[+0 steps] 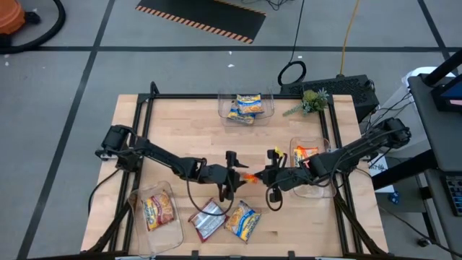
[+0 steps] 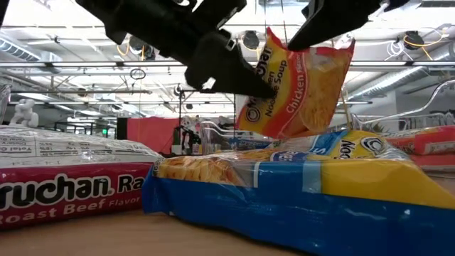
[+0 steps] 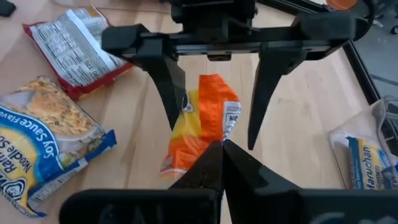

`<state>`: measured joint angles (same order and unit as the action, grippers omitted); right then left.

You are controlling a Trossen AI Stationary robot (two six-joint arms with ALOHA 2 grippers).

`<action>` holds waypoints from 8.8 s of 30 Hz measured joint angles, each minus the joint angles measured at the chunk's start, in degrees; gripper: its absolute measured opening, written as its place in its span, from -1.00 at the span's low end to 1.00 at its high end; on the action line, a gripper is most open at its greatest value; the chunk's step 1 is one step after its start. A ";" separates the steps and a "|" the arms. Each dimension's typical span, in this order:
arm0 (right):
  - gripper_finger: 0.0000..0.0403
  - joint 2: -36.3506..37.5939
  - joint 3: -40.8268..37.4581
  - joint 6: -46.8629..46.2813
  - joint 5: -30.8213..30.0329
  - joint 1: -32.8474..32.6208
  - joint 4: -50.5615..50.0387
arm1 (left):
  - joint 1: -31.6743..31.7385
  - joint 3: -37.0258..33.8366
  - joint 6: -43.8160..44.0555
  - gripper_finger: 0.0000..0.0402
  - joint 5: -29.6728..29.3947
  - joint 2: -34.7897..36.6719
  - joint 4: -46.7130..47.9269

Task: Sort Maruchan noodles
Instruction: Put the orange noodle pack into the right transparent bin, then put the red noodle pack into the left transparent bin

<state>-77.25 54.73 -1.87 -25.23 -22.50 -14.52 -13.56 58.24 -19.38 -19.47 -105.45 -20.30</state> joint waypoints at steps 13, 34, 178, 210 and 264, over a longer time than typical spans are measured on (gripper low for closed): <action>-1.00 0.00 -0.39 -0.11 0.05 0.04 0.15 | 1.15 0.00 1.42 -0.33 9.39 -0.07 -0.83; -0.29 0.00 2.61 -15.55 -2.78 0.04 -1.64 | 3.19 0.00 10.54 -0.46 3.96 -0.15 3.32; -0.04 29.11 -13.43 -42.66 40.20 6.99 -48.63 | 0.94 0.02 18.52 0.03 6.52 0.14 5.09; -0.09 25.58 -7.88 -22.52 10.01 7.02 -14.50 | 0.98 0.02 19.91 0.03 10.52 0.13 6.65; -0.09 19.85 -11.79 -12.42 4.55 7.82 -2.85 | -5.81 2.34 17.77 0.03 28.84 8.31 45.85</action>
<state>-57.41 42.94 -14.28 -20.69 -14.68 -17.38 -19.38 60.58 -1.61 9.37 -97.14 25.56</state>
